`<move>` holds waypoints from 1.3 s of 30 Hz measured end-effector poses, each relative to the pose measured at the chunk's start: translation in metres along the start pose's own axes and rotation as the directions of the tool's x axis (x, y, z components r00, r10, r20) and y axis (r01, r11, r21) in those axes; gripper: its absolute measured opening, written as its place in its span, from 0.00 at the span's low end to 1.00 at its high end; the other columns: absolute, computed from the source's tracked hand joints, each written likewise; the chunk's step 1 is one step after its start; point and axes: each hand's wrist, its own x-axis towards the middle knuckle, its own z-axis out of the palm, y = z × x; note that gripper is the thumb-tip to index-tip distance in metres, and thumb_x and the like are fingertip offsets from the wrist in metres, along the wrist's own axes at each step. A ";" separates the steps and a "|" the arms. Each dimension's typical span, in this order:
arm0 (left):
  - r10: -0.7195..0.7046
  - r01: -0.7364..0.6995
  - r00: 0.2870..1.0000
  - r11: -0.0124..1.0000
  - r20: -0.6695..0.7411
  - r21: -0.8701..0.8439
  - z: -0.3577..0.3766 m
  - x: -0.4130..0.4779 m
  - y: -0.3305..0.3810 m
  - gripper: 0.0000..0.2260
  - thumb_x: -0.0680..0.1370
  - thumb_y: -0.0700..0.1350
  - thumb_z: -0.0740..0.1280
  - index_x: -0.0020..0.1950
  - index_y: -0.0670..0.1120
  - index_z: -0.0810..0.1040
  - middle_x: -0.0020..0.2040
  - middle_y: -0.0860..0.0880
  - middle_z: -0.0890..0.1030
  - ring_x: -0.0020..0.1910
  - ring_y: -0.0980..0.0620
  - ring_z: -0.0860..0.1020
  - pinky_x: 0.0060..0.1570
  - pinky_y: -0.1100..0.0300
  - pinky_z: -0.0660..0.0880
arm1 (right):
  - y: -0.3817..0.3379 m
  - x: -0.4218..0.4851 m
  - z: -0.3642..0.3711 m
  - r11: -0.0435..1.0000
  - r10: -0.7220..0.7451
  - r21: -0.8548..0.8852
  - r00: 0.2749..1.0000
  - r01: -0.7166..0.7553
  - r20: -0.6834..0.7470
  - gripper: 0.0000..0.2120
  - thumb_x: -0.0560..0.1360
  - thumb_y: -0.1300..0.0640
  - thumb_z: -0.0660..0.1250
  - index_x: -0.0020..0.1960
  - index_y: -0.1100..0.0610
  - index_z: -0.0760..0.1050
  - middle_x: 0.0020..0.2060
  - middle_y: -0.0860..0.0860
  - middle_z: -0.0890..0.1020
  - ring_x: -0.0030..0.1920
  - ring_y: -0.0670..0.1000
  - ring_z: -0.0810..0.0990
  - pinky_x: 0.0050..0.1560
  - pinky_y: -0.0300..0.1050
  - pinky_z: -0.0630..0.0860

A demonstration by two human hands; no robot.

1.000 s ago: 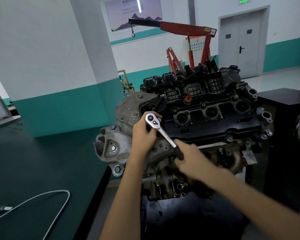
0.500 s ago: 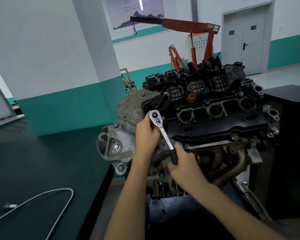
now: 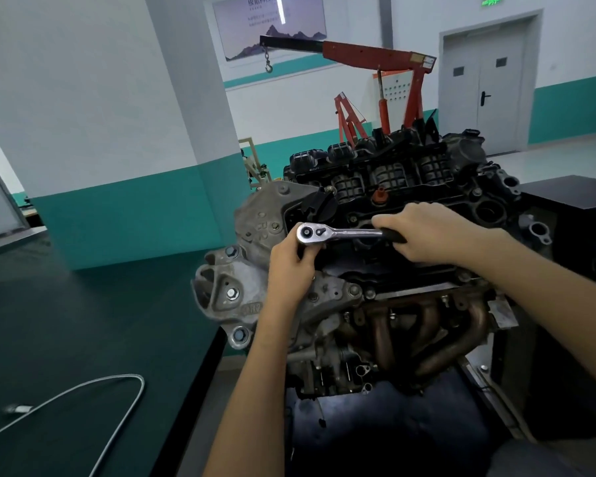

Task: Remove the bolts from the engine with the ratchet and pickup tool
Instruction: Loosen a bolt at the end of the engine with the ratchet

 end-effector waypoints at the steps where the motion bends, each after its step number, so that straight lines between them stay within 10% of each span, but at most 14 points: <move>1: -0.008 0.008 0.999 1.000 -0.040 0.003 0.001 -0.001 0.001 0.07 0.79 0.38 0.65 0.50 0.49 0.78 0.35 0.58 0.78 0.32 0.62 0.74 0.36 0.66 0.71 | -0.006 -0.004 0.004 0.999 0.029 0.039 0.999 -0.028 -0.022 0.15 0.73 0.57 0.63 0.58 0.47 0.70 0.30 0.43 0.64 0.38 0.57 0.78 0.35 0.44 0.65; 4: 0.002 0.001 0.997 0.999 -0.081 0.040 0.003 -0.002 0.001 0.08 0.77 0.35 0.64 0.47 0.49 0.76 0.29 0.61 0.75 0.29 0.65 0.72 0.31 0.73 0.66 | -0.044 -0.035 0.035 0.916 0.197 0.356 0.980 -0.186 0.003 0.10 0.72 0.57 0.65 0.50 0.49 0.68 0.30 0.46 0.69 0.38 0.58 0.78 0.34 0.45 0.68; 7: -0.016 0.019 0.999 0.998 -0.052 0.067 0.005 -0.001 0.000 0.06 0.73 0.39 0.61 0.43 0.48 0.75 0.32 0.58 0.78 0.30 0.59 0.74 0.31 0.67 0.67 | -0.110 -0.056 0.062 0.596 0.347 0.750 0.934 -0.286 0.081 0.09 0.70 0.60 0.66 0.44 0.51 0.66 0.30 0.50 0.73 0.29 0.48 0.75 0.29 0.39 0.70; 12: -0.049 0.048 0.998 0.999 -0.044 -0.021 0.004 -0.002 -0.003 0.07 0.77 0.40 0.66 0.43 0.51 0.76 0.40 0.50 0.82 0.42 0.50 0.81 0.45 0.56 0.76 | -0.181 -0.043 0.080 0.289 0.508 0.920 0.857 -0.264 0.087 0.14 0.71 0.67 0.63 0.55 0.58 0.72 0.30 0.50 0.74 0.30 0.49 0.75 0.32 0.37 0.68; 18: 0.054 -0.050 0.996 0.997 0.069 -0.050 -0.004 0.002 -0.003 0.11 0.77 0.32 0.63 0.54 0.45 0.79 0.47 0.55 0.83 0.43 0.59 0.78 0.46 0.63 0.75 | -0.081 -0.049 0.045 0.663 0.167 0.730 0.983 -0.167 0.073 0.15 0.68 0.68 0.65 0.46 0.50 0.74 0.27 0.44 0.72 0.27 0.37 0.73 0.29 0.31 0.66; 23: 0.022 -0.022 1.000 1.000 -0.006 -0.008 0.001 0.002 0.000 0.05 0.79 0.39 0.64 0.53 0.45 0.79 0.41 0.56 0.81 0.38 0.63 0.76 0.40 0.69 0.70 | -0.003 -0.004 -0.006 0.998 0.048 0.036 0.998 -0.050 0.051 0.15 0.72 0.57 0.65 0.58 0.47 0.72 0.31 0.45 0.68 0.40 0.57 0.79 0.36 0.43 0.67; 28: -0.022 0.027 0.994 0.999 -0.112 0.040 0.004 -0.001 -0.001 0.08 0.76 0.35 0.63 0.47 0.48 0.76 0.34 0.60 0.77 0.34 0.66 0.74 0.36 0.73 0.67 | -0.048 -0.032 0.029 0.937 0.204 0.292 0.979 -0.192 -0.008 0.11 0.71 0.57 0.65 0.52 0.49 0.69 0.32 0.47 0.68 0.39 0.56 0.79 0.35 0.43 0.68; 31: -0.018 0.021 0.996 0.999 -0.084 0.031 0.005 -0.001 0.002 0.05 0.71 0.43 0.60 0.43 0.48 0.75 0.34 0.53 0.79 0.33 0.56 0.75 0.35 0.66 0.70 | -0.110 -0.055 0.060 0.618 0.323 0.737 0.943 -0.276 0.083 0.10 0.71 0.63 0.66 0.47 0.52 0.68 0.28 0.47 0.72 0.26 0.42 0.73 0.25 0.33 0.67; 35: -0.042 0.039 0.997 0.998 -0.064 -0.045 0.003 -0.001 -0.001 0.06 0.76 0.40 0.67 0.42 0.50 0.75 0.38 0.50 0.82 0.42 0.48 0.81 0.45 0.55 0.76 | -0.167 -0.045 0.081 0.366 0.424 0.882 0.897 -0.298 0.127 0.17 0.71 0.65 0.62 0.59 0.56 0.70 0.32 0.52 0.76 0.29 0.47 0.74 0.30 0.35 0.69; 39: 0.035 -0.035 0.999 0.999 -0.002 -0.040 -0.002 0.000 -0.001 0.10 0.75 0.35 0.65 0.50 0.48 0.79 0.46 0.54 0.83 0.45 0.57 0.80 0.47 0.61 0.76 | -0.120 -0.049 0.065 0.523 0.282 0.819 0.955 -0.237 0.096 0.13 0.69 0.67 0.64 0.47 0.51 0.72 0.29 0.45 0.74 0.27 0.38 0.73 0.29 0.28 0.67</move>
